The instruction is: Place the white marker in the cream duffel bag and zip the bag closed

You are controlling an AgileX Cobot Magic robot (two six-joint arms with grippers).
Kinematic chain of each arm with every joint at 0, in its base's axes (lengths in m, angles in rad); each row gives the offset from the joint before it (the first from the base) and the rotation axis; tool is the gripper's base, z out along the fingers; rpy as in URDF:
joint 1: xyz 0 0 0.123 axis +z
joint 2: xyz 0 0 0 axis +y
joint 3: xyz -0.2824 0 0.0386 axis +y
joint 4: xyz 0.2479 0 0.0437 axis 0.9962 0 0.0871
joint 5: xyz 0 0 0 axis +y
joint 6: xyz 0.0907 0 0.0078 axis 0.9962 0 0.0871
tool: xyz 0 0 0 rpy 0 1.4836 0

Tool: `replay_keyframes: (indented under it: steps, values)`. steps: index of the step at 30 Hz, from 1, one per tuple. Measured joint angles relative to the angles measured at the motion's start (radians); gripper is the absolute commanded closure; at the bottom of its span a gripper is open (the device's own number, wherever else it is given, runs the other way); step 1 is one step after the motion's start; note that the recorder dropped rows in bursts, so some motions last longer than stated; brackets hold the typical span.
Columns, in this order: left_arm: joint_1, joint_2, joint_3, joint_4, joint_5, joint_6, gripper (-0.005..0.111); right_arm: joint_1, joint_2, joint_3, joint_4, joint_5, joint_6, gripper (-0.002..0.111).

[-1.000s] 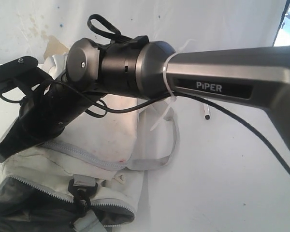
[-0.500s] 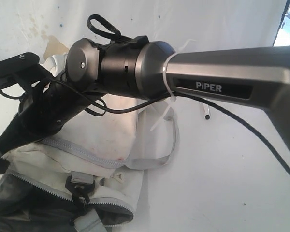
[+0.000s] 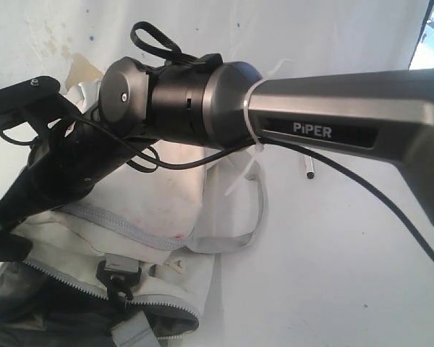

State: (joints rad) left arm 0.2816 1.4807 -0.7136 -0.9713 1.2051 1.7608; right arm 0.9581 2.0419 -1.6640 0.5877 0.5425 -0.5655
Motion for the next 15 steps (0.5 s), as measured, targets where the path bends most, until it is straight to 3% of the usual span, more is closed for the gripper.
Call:
replay_keyframes:
  steps: [2, 4, 9, 15]
  values:
    - [-0.009, 0.0, 0.002, 0.0, -0.028, 0.003, 0.04, 0.0, 0.0, 0.0, 0.0, 0.0, 0.002, 0.108]
    - [-0.011, 0.0, 0.002, 0.002, -0.054, -0.008, 0.066, 0.0, 0.0, 0.0, 0.0, 0.0, 0.017, 0.108]
    - [-0.011, 0.0, 0.002, 0.043, -0.05, -0.012, 0.107, 0.0, 0.0, 0.0, 0.003, 0.0, 0.026, 0.108]
    - [-0.011, 0.0, 0.002, 0.05, -0.036, -0.044, 0.107, 0.0, 0.0, 0.0, 0.004, -0.002, 0.058, 0.108]
